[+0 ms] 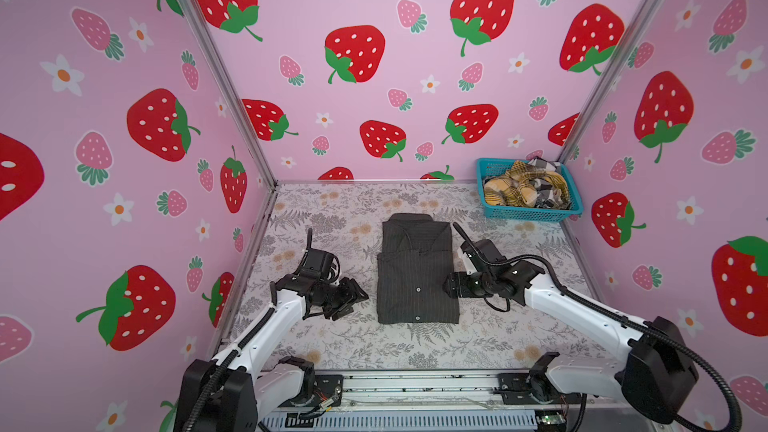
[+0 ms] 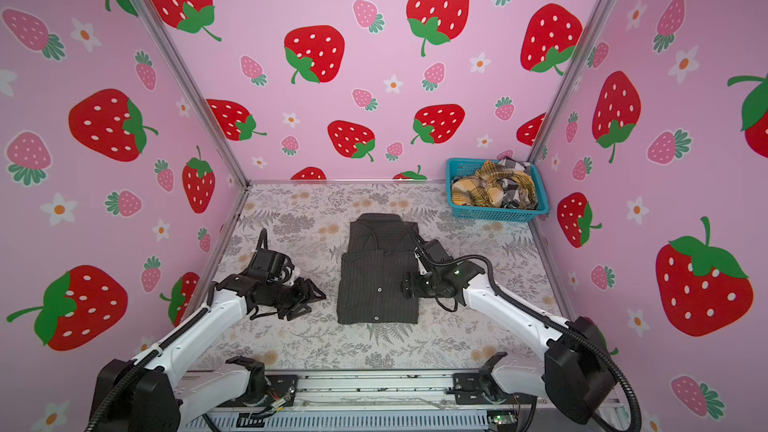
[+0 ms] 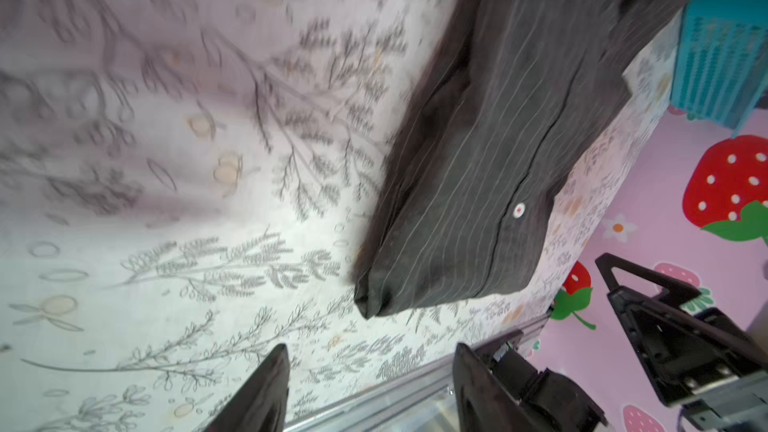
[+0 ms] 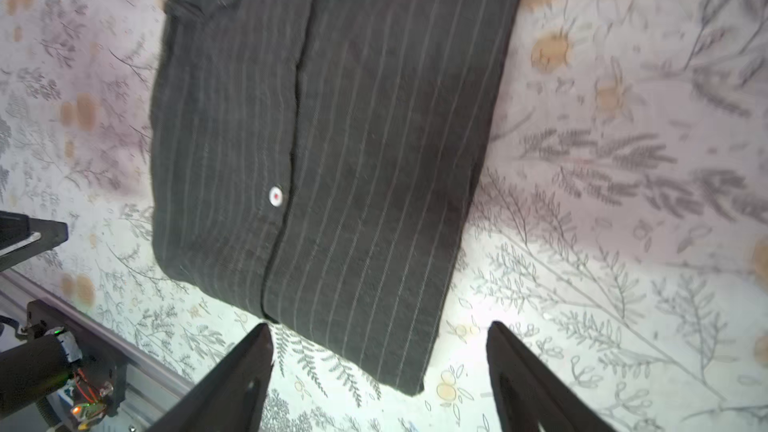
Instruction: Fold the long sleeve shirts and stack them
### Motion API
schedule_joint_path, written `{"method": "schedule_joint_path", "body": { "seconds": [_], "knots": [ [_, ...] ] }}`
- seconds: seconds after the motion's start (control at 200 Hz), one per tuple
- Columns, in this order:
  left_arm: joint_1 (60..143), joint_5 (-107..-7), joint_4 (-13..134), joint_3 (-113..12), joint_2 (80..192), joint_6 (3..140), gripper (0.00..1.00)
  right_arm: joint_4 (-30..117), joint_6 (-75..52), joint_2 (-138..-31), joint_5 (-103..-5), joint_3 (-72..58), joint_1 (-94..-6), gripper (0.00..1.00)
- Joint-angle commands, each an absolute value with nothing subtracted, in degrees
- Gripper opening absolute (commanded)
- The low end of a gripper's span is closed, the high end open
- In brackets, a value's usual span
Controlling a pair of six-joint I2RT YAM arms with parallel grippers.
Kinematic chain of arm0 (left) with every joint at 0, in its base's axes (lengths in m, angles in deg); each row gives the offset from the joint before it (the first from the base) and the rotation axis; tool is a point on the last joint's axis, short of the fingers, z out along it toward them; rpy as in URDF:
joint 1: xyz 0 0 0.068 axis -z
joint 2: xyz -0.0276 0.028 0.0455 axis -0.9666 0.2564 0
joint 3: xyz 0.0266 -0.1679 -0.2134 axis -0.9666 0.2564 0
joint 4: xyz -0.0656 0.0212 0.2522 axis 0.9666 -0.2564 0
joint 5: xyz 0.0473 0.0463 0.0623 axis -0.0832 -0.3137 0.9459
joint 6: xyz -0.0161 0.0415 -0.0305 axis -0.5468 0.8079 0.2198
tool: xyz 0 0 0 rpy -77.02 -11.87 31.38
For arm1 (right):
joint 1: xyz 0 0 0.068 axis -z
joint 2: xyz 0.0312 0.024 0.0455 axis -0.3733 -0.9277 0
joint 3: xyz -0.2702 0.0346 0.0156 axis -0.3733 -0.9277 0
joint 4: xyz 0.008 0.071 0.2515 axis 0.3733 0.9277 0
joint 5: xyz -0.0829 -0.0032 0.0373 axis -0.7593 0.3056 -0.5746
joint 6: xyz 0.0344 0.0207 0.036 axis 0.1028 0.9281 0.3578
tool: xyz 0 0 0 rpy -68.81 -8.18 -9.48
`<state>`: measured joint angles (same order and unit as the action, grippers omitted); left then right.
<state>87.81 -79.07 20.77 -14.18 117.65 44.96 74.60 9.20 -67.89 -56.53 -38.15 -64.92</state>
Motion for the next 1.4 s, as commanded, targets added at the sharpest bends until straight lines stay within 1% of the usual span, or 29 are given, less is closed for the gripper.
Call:
{"method": "schedule_joint_path", "body": {
  "seconds": [0.0, 0.14, 0.305, 0.405, 0.505, 0.62, 0.74, 0.815, 0.935, 0.985, 1.015, 1.025, 1.05, 1.08, 1.12, 1.15, 1.271, 1.336, 1.386, 1.396],
  "knots": [
    [89.74, -84.37, 23.47, -13.44, 119.49, 42.87, 0.62, 76.98, 13.07, -65.91, -53.87, -42.04, -65.0, 0.83],
    [94.55, -82.59, 25.53, -13.85, 123.2, 41.03, 0.63, 75.24, 15.43, -63.86, -51.54, -46.29, -64.99, 0.85],
    [94.91, -81.93, 28.61, -11.96, 127.57, 38.87, 0.62, 70.0, 18.84, -63.1, -47.3, -51.21, -64.99, 0.86],
    [95.04, -82.74, 31.92, -10.83, 129.94, 37.65, 0.61, 66.11, 20.64, -63.76, -44.52, -53.53, -64.98, 0.84],
    [95.02, -82.08, 33.76, -10.21, 131.69, 37.18, 0.62, 63.77, 22.23, -64.38, -43.65, -55.37, -64.99, 0.78],
    [95.04, -83.06, 37.39, -8.95, 134.94, 36.09, 0.62, 59.5, 23.54, -66.34, -42.55, -56.7, -64.91, 0.64],
    [95.09, -84.91, 41.4, -8.06, 137.27, 35.14, 0.62, 57.86, 24.21, -68.14, -42.5, -57.02, -64.83, 0.62],
    [95.06, -84.56, 41.2, -8.2, 137.82, 35.35, 0.62, 57.13, 24.61, -68.72, -42.63, -56.98, -64.59, 0.62],
    [95.0, -83.83, 39.57, -8.55, 138.76, 36.06, 0.56, 56.8, 24.84, -69.64, -42.77, -56.97, -63.72, 0.57],
    [94.99, -83.36, 39.71, -8.06, 138.46, 35.89, 0.55, 56.54, 24.75, -69.97, -42.75, -56.99, -63.5, 0.53],
    [95.0, -83.26, 40.28, -7.65, 138.32, 35.6, 0.55, 56.26, 24.92, -70.18, -42.67, -57.05, -63.5, 0.52],
    [94.96, -83.34, 40.38, -7.51, 138.26, 35.51, 0.55, 56.15, 24.88, -70.2, -42.64, -57.07, -63.5, 0.5],
    [95.0, -83.23, 40.78, -7.26, 138.27, 35.45, 0.54, 55.86, 24.93, -70.34, -42.63, -57.2, -63.43, 0.47],
    [94.99, -83.34, 41.14, -7.17, 138.41, 35.44, 0.53, 55.61, 25.02, -70.64, -42.48, -57.27, -63.36, 0.44],
    [95.0, -83.52, 41.58, -7.1, 138.91, 35.44, 0.51, 54.98, 25.04, -71.03, -42.22, -57.57, -63.32, 0.37],
    [95.0, -83.78, 41.91, -7.17, 139.31, 35.49, 0.49, 54.57, 25.17, -71.28, -42.05, -57.64, -63.3, 0.34],
    [94.96, -83.93, 43.14, -7.34, 140.23, 35.39, 0.32, 52.22, 26.16, -71.57, -41.15, -58.42, -63.01, 0.22],
    [94.92, -83.99, 43.78, -7.43, 140.44, 35.27, 0.17, 51.81, 26.27, -71.32, -40.96, -58.46, -62.88, 0.15],
    [94.91, -83.95, 43.7, -7.52, 140.52, 35.36, 0.07, 52.1, 26.14, -70.97, -41.18, -58.31, -62.78, 0.09],
    [94.92, -83.91, 43.76, -7.52, 140.55, 35.36, 0.02, 52.19, 26.09, -70.9, -41.24, -58.24, -62.79, 0.08]
  ]
}}
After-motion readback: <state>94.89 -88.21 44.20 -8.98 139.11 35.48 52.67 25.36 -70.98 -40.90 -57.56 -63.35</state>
